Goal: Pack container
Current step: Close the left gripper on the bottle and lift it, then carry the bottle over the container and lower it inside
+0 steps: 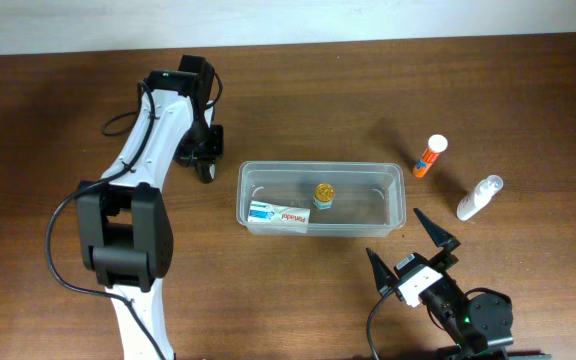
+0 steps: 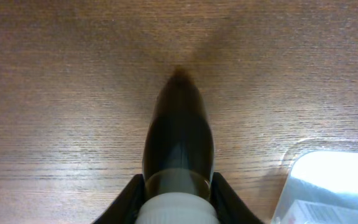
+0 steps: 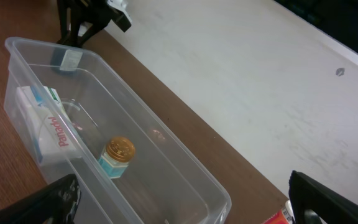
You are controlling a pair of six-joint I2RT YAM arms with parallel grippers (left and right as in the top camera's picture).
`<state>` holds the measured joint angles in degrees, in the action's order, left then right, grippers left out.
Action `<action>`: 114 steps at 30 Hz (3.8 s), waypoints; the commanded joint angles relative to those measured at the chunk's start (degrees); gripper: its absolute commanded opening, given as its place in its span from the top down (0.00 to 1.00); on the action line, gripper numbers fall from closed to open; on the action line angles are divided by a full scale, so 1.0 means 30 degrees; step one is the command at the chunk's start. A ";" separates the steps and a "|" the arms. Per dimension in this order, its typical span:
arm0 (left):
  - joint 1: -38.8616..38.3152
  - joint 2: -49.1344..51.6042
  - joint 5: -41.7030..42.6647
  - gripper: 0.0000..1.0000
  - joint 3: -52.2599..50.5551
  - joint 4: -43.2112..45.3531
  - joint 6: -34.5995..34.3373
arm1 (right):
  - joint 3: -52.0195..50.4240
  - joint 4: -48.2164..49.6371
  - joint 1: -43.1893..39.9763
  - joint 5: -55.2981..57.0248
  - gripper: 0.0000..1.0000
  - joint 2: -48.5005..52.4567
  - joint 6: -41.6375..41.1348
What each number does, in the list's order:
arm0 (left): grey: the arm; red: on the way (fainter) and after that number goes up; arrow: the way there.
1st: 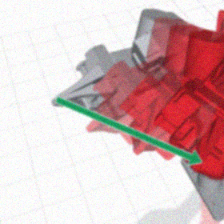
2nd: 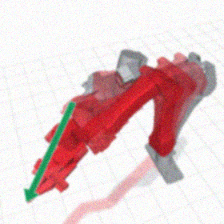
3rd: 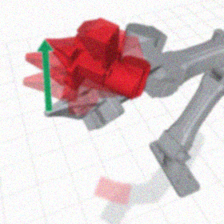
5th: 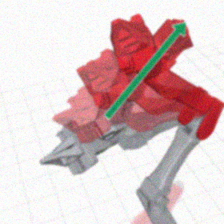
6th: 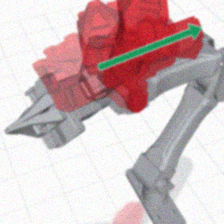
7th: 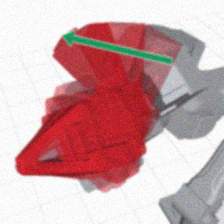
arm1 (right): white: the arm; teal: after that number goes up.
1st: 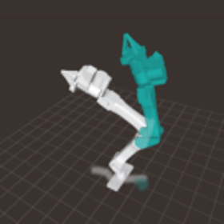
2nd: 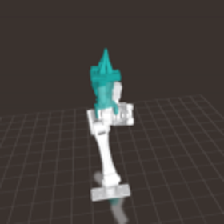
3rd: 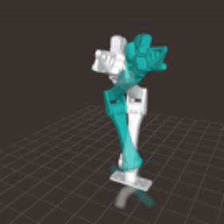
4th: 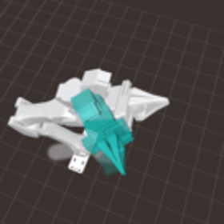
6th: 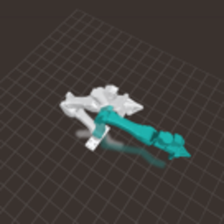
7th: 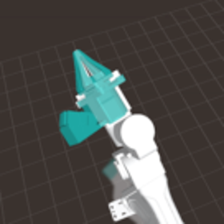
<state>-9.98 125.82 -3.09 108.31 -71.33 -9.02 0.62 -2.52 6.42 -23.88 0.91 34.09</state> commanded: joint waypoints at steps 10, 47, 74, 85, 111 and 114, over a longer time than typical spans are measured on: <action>0.0138 -0.0189 -0.0277 0.99 0.0801 -0.0270 0.0036 | -0.0102 -0.0095 -0.0146 0.0109 0.02 -0.0182 -0.0138; -1.2072 -0.5697 0.1719 0.99 0.3410 -0.2302 -0.6448 | -0.0102 -0.0095 -0.0146 0.0109 0.02 -0.0182 -0.0138; -1.3340 -0.2200 0.0605 0.99 0.3410 -0.2164 -0.9792 | -0.0102 -0.0095 -0.0146 0.0109 0.02 -0.0182 -0.0138; -1.3333 -0.1209 0.0597 0.99 0.3410 -0.2382 -0.9792 | -0.0102 -0.0095 -0.0146 0.0109 0.02 -0.0182 -0.0138; -1.2823 0.0277 0.0612 0.98 0.3402 -0.2076 -1.0579 | -0.0102 -0.0095 -0.0146 0.0109 0.02 -0.0182 -0.0138; -1.2823 0.0277 0.0605 0.98 0.3322 -0.2062 -1.0579 | -0.0102 -0.0095 -0.0146 0.0109 0.02 -0.0182 -0.0138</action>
<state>-48.66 126.17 -0.64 118.61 -77.73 -40.16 0.62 -2.52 6.42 -23.88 0.91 34.11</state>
